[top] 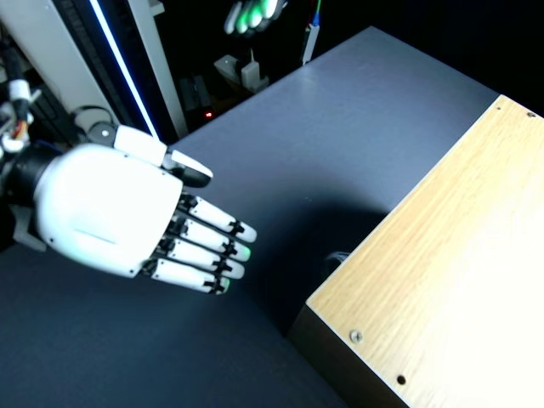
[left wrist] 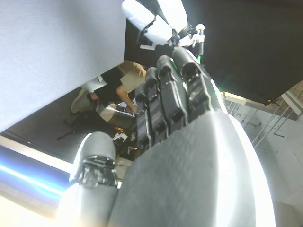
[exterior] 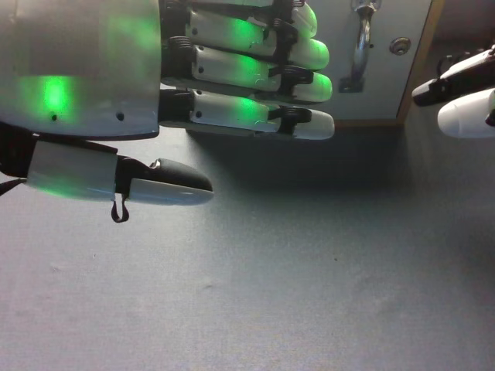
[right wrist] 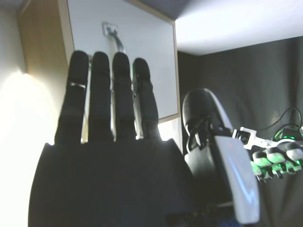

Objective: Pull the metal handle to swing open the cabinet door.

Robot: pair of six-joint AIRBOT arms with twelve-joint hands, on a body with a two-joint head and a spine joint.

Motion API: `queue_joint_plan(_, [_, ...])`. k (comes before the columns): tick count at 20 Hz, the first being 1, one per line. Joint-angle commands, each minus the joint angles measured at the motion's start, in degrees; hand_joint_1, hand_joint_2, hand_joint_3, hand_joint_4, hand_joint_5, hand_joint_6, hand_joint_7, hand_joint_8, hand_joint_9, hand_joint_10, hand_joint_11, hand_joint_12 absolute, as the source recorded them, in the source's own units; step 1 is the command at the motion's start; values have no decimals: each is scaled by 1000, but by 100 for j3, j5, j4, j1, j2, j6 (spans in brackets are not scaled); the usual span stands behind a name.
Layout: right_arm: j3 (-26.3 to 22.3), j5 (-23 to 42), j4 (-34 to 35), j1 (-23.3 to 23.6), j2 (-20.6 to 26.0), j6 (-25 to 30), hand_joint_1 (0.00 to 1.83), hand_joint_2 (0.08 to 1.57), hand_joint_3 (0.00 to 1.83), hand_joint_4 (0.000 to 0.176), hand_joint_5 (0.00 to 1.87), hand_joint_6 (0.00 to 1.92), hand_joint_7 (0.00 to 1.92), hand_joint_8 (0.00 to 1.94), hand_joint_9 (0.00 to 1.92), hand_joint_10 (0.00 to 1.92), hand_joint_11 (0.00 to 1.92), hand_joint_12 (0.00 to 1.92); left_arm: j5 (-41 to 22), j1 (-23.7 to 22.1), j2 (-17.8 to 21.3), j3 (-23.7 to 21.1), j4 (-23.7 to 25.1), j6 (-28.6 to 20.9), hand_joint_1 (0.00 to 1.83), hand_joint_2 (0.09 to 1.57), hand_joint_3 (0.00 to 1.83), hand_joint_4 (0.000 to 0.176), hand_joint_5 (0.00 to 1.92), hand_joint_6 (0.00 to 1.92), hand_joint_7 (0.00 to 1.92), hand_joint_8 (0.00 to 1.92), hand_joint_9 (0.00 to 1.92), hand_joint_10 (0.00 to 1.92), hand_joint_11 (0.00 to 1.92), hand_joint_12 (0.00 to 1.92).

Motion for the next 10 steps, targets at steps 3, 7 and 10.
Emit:
queue_joint_plan(3, [12, -557, 143, 59, -38, 32, 0, 1418, 0, 0, 368, 2, 372, 3, 319, 2, 0, 883, -141, -50, 44, 8, -566, 44, 0, 1479, 0, 0, 329, 5, 353, 3, 333, 4, 0, 794])
queue_joint_plan(7, [133, -513, 325, 58, -146, 33, 0, 1427, 2, 0, 385, 7, 389, 7, 339, 9, 0, 879, -141, -50, 44, 8, -566, 44, 0, 1484, 0, 0, 320, 0, 346, 0, 323, 0, 0, 743])
queue_joint_plan(10, [210, -504, 410, 77, -187, 32, 0, 1428, 2, 0, 384, 6, 387, 5, 338, 7, 0, 877, -141, -50, 44, 8, -566, 44, 0, 1490, 2, 0, 322, 1, 352, 1, 328, 0, 0, 761])
